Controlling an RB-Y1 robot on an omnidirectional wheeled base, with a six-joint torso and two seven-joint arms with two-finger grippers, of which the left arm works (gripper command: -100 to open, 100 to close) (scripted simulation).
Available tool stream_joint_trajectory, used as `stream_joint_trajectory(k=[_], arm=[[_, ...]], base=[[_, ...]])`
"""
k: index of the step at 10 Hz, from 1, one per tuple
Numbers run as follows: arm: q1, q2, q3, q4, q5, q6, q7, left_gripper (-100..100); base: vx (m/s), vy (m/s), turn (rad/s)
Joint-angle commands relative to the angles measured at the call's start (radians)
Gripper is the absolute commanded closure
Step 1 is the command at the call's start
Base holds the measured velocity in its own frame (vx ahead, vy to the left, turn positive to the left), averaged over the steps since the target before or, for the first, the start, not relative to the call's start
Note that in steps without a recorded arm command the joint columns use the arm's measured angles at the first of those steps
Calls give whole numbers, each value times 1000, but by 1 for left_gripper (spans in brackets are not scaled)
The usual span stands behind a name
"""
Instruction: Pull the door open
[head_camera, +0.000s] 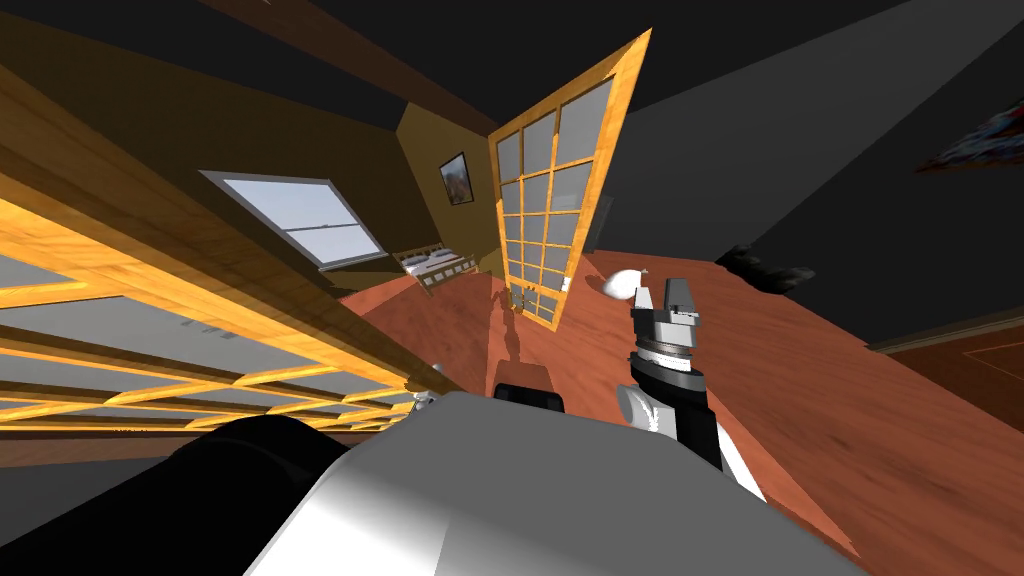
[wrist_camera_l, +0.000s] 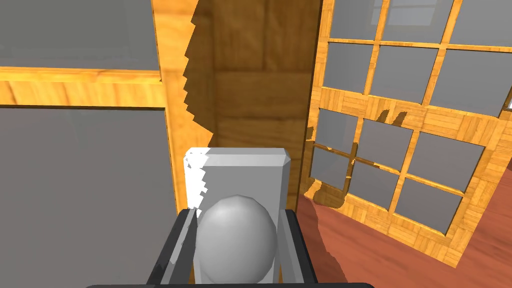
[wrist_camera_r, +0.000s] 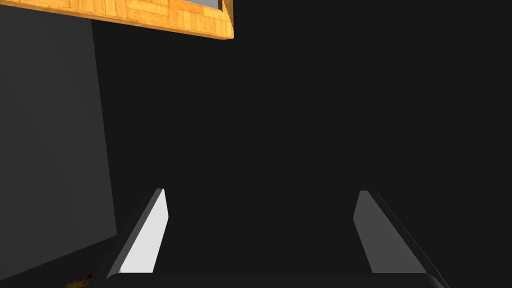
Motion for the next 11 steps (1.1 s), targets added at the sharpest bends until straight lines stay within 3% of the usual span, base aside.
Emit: stream_joint_trajectory(k=[1,6,11], arm=[[-7,5,-11,10,-12,-9,3,100],[-25,25,-49,20,-50,-26,6,100],[-43,34,-65,34,-66,-29,16,100]], base=[[-201,25,-51],[-197,14,-54],[-173,-3,-60]])
